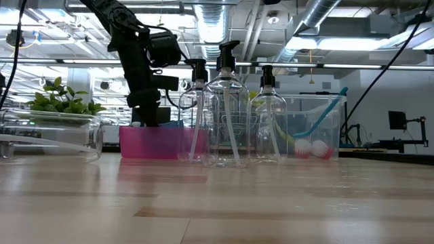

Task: Pick & Place Kitchen Sink Supplies
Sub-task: Put the blue sponge into the red bin, then put the spray bottle into the transparent bin

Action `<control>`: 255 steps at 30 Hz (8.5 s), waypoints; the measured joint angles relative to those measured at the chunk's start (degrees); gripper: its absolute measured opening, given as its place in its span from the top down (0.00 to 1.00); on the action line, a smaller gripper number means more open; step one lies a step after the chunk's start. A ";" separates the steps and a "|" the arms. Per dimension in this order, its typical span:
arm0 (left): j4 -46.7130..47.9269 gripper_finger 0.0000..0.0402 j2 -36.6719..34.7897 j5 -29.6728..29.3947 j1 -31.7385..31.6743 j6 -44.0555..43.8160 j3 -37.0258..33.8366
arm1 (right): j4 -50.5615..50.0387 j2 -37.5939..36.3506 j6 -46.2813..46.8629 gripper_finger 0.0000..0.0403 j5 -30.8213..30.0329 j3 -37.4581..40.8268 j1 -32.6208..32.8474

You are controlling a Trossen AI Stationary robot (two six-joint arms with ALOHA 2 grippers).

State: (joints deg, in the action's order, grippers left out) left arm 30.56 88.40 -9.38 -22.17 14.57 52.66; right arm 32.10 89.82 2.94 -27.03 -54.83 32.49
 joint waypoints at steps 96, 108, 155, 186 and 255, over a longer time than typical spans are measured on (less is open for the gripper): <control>-63.65 0.71 -34.36 -4.30 63.40 -9.18 -28.41 | -19.49 -7.69 7.03 0.37 -25.96 0.04 7.30; -63.22 0.71 -37.07 -8.06 61.69 2.90 -25.94 | -13.23 -7.76 -2.93 0.37 -26.58 0.04 3.18; -64.07 0.71 -52.41 -32.34 54.82 10.71 -28.81 | -54.74 -10.15 39.17 0.37 -37.52 6.10 -11.85; -64.08 0.71 -52.41 -32.32 54.81 10.49 -28.81 | -45.17 -10.07 34.01 0.22 -31.31 6.10 -21.11; -64.06 0.71 -52.35 -32.31 54.82 10.47 -28.79 | -64.55 -10.45 16.35 0.69 -32.37 -25.46 -24.24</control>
State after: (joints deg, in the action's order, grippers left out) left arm -33.50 36.05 -41.68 32.64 25.04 23.88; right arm -32.45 79.37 19.29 -59.40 -80.29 8.25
